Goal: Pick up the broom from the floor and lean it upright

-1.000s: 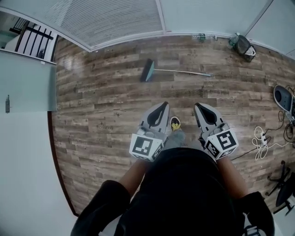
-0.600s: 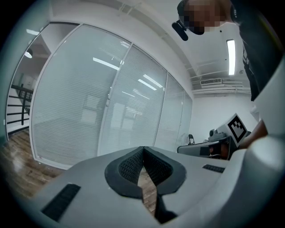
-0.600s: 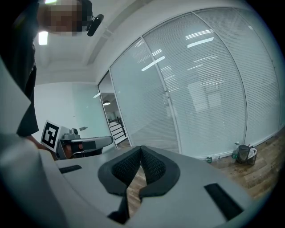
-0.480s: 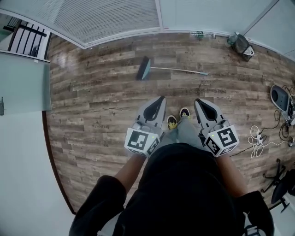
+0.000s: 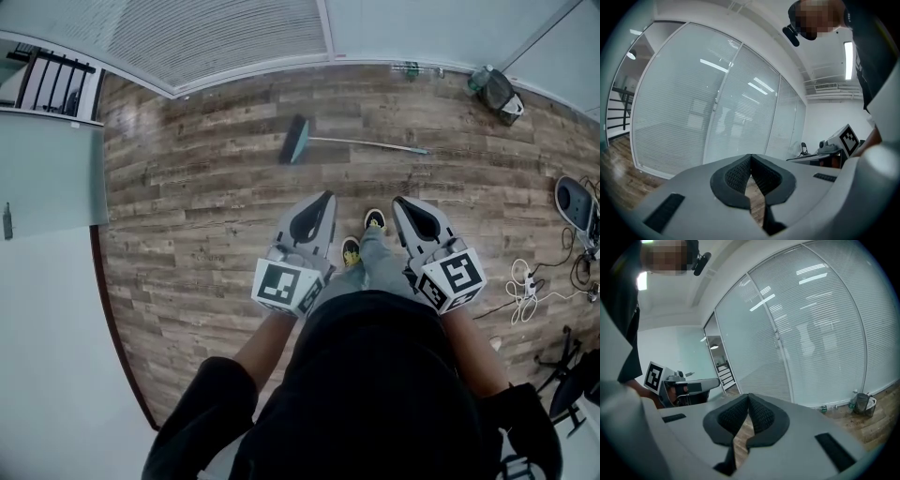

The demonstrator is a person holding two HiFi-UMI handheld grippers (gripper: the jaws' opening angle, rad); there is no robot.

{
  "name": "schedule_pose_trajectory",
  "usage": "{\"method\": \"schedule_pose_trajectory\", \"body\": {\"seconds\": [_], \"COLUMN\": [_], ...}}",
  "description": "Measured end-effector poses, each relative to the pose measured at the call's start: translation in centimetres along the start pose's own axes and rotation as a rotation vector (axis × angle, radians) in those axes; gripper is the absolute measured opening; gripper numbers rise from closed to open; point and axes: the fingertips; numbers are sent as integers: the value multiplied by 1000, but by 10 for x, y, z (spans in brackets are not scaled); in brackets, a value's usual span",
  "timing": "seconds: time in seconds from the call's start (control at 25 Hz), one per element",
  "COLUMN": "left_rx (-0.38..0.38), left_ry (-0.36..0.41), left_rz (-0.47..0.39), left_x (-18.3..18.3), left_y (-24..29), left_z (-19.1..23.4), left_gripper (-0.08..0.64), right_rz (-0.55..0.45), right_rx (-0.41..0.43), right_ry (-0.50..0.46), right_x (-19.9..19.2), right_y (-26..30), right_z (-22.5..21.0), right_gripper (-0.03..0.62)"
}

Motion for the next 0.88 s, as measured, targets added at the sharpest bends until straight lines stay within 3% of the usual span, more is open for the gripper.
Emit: {"method": "schedule_pose_trajectory", "body": {"seconds": [0.52, 0.88], "left_rx": [3, 14], "left_ry": [53, 56], "left_rz": [38, 53], "left_x": [33, 32], "left_y": [102, 132], "left_z": [-11, -13], "left_gripper": [21, 21], "right_rz": [-50, -56], "right_rx": [-13, -9], "right_ry": [39, 55], "right_x": [16, 20], "right_y": [23, 34], "right_z": [-97, -136], "right_gripper": [18, 18]}}
Point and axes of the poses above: the fingertips, and each gripper's own axes: y forward along the fingers, z to its left, x out of its top, and after that the axes turned 10 degrees about -y, right-handed
